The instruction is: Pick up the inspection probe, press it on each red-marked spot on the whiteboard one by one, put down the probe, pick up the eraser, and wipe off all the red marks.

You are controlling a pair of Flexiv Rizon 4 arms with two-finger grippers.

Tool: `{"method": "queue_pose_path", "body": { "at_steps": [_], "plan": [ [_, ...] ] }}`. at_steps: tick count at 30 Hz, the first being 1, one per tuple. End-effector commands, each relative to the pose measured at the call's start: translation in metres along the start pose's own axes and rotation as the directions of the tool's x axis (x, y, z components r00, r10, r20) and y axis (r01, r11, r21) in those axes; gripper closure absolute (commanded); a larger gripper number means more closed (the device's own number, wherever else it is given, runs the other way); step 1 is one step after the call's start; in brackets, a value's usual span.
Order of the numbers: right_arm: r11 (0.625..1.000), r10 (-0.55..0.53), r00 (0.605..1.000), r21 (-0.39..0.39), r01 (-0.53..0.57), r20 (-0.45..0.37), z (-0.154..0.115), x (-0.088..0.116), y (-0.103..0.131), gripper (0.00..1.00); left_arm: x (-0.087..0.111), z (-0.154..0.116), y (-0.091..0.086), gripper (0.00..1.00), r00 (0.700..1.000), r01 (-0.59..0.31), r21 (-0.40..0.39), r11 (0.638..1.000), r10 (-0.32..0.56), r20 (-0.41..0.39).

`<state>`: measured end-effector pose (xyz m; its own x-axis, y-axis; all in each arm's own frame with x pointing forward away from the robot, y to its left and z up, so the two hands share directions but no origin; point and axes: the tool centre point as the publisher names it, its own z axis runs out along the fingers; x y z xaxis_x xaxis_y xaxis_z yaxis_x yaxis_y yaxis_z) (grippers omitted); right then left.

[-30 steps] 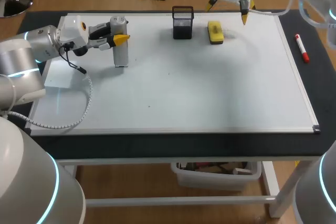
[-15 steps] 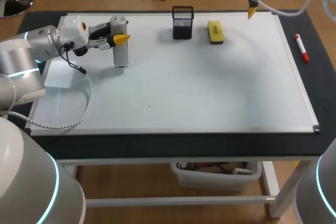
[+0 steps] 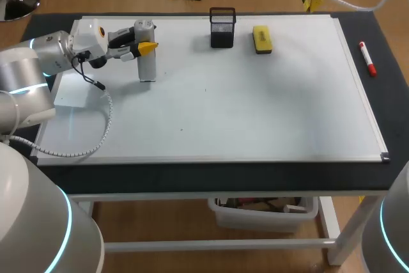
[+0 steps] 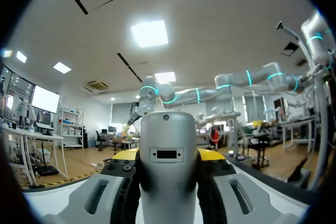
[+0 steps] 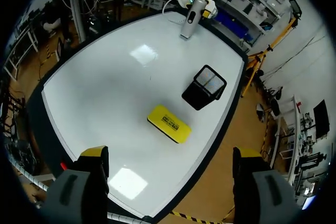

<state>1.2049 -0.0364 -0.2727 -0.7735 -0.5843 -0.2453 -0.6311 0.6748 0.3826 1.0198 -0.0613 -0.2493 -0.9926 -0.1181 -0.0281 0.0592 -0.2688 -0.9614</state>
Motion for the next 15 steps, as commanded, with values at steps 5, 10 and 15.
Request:
{"method": "queue_pose_path", "body": {
  "at_steps": [5, 10, 15],
  "plan": [
    [1.000, -0.002, 1.000, 0.001, 0.002, -0.004, -0.005, 0.002, 0.000, 0.00, 0.001, 0.001, -0.001, 1.00, 1.000, -0.002, -0.001, 1.000, 0.002, 0.003],
    [1.000, -0.002, 1.000, 0.001, 0.002, -0.004, -0.005, 0.002, 0.000, 0.00, 0.001, 0.001, -0.001, 1.00, 1.000, -0.002, -0.001, 1.000, 0.002, 0.003],
    [1.000, -0.002, 1.000, 0.001, 0.002, -0.004, -0.005, 0.002, 0.000, 0.00, -0.004, 0.028, -0.011, 1.00, 0.999, -0.031, -0.014, 0.999, 0.031, -0.041]
  ]
}}
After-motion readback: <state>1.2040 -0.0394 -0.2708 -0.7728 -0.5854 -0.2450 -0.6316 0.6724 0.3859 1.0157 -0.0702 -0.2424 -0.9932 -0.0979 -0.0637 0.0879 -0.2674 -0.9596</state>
